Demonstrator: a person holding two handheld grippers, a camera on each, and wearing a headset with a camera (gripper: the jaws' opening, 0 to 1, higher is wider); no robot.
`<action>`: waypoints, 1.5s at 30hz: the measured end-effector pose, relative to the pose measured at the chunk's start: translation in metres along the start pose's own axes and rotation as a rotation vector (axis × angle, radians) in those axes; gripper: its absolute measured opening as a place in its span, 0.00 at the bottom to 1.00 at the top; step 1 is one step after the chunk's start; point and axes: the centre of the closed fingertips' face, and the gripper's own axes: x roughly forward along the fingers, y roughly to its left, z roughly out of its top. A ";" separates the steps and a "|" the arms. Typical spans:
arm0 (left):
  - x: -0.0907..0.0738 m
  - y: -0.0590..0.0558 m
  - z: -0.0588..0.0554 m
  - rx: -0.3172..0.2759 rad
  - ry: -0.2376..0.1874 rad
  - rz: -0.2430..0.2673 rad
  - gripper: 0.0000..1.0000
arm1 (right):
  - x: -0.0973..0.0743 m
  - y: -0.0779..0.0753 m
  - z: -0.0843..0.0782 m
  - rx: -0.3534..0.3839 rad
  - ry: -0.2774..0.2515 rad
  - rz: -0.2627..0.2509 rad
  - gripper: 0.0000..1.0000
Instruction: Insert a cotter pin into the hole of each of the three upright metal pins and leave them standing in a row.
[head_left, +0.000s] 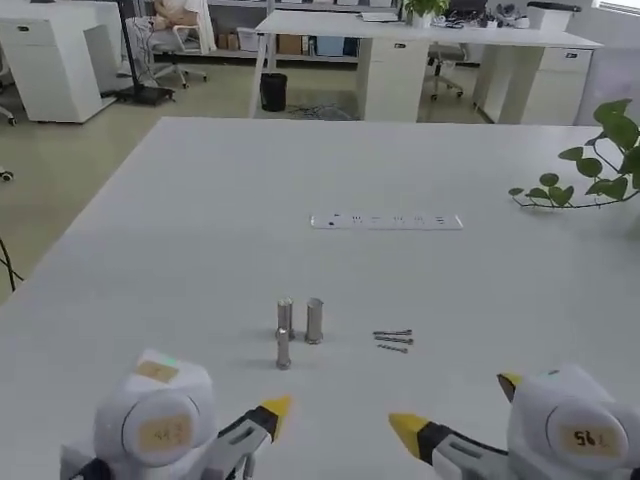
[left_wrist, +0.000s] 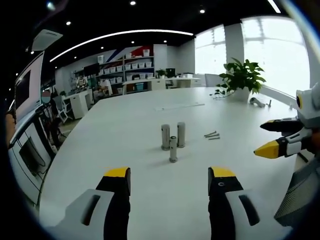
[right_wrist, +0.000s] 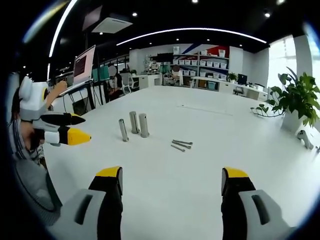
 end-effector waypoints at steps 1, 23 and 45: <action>0.003 0.000 0.000 0.004 0.002 -0.003 0.60 | 0.000 0.000 0.000 0.004 0.001 -0.001 0.79; 0.063 -0.001 0.010 0.051 0.027 -0.062 0.42 | 0.002 0.006 -0.004 0.014 0.024 0.030 0.78; 0.100 -0.005 0.003 0.011 0.055 -0.130 0.17 | 0.001 0.006 -0.016 0.060 0.076 0.035 0.77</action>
